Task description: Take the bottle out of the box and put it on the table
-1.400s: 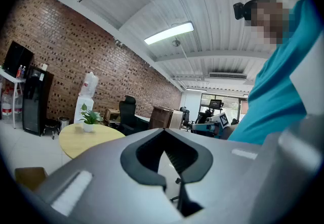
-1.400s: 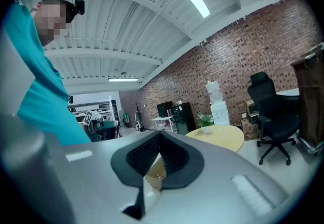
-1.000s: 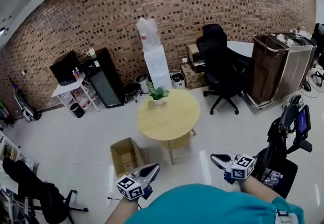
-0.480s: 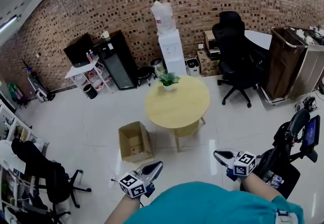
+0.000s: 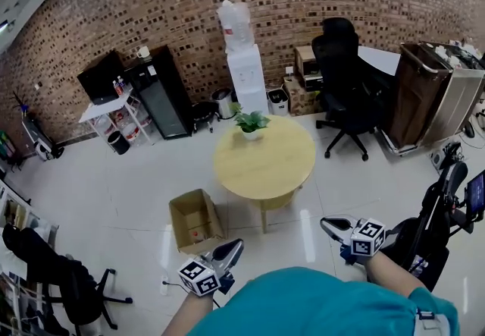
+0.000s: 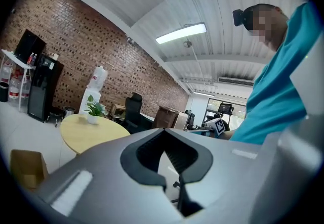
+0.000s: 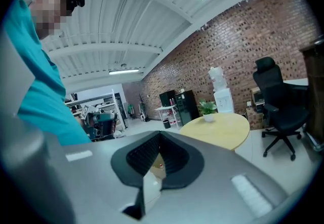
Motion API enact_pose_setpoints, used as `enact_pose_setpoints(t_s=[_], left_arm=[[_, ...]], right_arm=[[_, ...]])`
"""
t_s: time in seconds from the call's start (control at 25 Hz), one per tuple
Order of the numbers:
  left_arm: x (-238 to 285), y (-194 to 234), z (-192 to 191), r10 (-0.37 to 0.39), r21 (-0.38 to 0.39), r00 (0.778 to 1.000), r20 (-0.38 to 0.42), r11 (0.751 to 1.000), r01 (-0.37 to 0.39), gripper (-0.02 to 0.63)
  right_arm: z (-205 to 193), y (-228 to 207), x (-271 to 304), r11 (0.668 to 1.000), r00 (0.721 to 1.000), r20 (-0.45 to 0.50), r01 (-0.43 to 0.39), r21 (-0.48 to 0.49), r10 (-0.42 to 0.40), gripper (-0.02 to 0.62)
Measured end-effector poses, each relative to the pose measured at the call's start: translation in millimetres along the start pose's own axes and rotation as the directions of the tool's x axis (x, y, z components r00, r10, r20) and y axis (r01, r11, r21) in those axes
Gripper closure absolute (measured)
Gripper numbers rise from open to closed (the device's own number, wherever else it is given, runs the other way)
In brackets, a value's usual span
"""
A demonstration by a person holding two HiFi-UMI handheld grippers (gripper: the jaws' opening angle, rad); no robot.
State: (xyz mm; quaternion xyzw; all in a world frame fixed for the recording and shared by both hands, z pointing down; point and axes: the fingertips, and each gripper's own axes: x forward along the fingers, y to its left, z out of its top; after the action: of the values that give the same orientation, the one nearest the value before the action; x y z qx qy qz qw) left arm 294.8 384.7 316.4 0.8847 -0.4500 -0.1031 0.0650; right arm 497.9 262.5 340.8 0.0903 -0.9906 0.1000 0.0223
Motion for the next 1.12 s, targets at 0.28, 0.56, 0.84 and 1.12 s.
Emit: enact_pose_setpoints(t_s=[0.28, 0.56, 0.84, 1.12], left_arm=[[-34.0, 118.7, -9.7, -0.038, 0.029, 0.999, -0.023, 0.999, 0.039, 0.604], [-38.5, 207.4, -32.7, -0.042, 0.013, 0.999, -0.019, 0.999, 0.042, 0.604], [2.8, 259.0, -51.0, 0.017, 0.020, 0.999, -0.042, 1.000, -0.016, 0.604], [48.0, 309.8, -57.3, 0.143, 0.026, 0.989, -0.029, 0.989, -0.142, 0.604]], right_arm=[[-6.4, -30.9, 103.6, 0.996, 0.996, 0.025, 0.084, 0.018, -0.084, 0.594], [-29.3, -62.9, 179.1, 0.996, 0.996, -0.023, 0.083, 0.009, -0.083, 0.594], [-37.7, -143.0, 216.8, 0.998, 0.999, -0.013, 0.041, 0.042, -0.040, 0.594], [-48.6, -226.0, 265.3, 0.996, 0.995, -0.033, -0.091, 0.005, 0.091, 0.594]])
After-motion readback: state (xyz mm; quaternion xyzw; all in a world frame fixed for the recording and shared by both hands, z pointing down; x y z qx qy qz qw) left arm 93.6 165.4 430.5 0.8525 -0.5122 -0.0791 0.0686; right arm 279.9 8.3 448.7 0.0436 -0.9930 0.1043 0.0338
